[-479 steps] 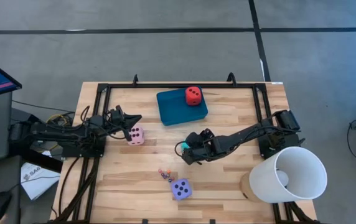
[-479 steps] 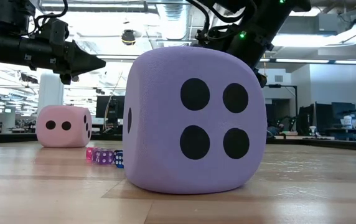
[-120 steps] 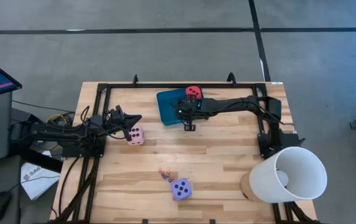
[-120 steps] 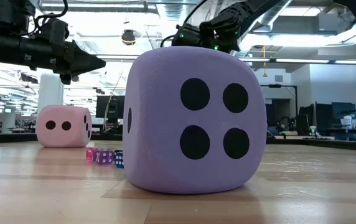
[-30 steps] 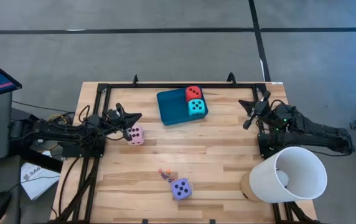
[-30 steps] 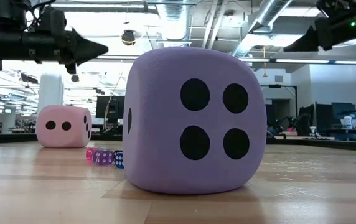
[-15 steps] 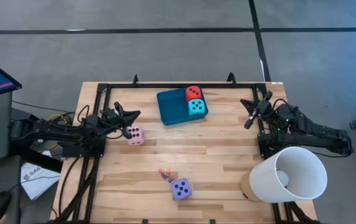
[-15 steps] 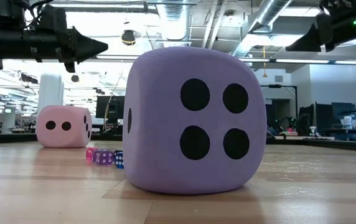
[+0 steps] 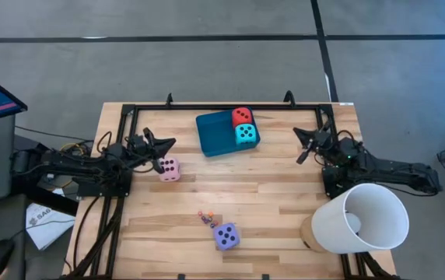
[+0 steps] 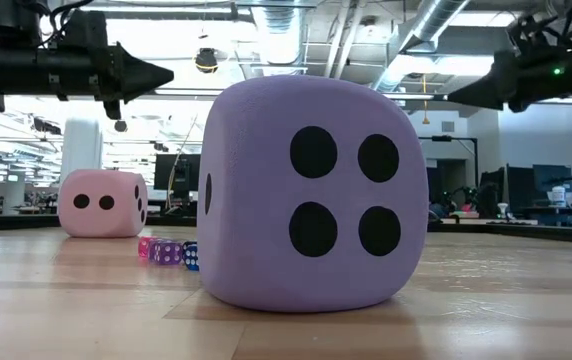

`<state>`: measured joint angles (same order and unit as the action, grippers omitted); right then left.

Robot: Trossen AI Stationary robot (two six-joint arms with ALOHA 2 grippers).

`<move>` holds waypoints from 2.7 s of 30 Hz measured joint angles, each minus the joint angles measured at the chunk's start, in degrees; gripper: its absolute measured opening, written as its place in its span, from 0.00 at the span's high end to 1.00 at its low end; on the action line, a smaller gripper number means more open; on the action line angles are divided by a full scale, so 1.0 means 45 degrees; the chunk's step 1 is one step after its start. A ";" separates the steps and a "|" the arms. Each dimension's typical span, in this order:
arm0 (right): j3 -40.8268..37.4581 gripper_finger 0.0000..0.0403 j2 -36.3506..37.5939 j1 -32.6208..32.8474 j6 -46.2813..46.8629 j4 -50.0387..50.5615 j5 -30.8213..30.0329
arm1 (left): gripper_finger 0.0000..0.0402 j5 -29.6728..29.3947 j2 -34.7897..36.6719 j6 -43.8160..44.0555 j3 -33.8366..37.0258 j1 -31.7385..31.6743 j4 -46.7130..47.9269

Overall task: Pick & Place Dice
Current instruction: Put the large pink dice into the blue bin

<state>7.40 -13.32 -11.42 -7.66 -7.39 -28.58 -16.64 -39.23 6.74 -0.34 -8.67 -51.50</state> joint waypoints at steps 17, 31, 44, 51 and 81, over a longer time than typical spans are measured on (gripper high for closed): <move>-0.0028 1.00 -0.0024 0.0029 0.1039 0.0161 0.0719 | 1.00 0.0353 -0.0395 0.0826 -0.0218 0.0000 0.1297; -0.0024 1.00 -0.0024 0.0019 0.1034 0.0158 0.0714 | 1.00 0.0292 -0.1542 0.0569 -0.5111 0.0000 1.1648; -0.0024 1.00 -0.0024 0.0015 0.1005 0.0158 0.0714 | 1.00 0.1077 -0.1868 0.2122 -0.7706 0.0009 1.7914; -0.0024 1.00 -0.0024 0.0009 0.1038 0.0124 0.0709 | 1.00 0.1325 -0.3200 0.2609 -0.8647 0.0652 1.9882; -0.0024 1.00 -0.0024 0.0000 0.1038 0.0108 0.0709 | 0.37 0.0793 -0.5298 0.1036 -0.9704 0.1064 2.1597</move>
<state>7.29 -13.43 -11.42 -2.99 -6.90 -25.39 -13.07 -63.07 11.40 -44.01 -3.88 45.69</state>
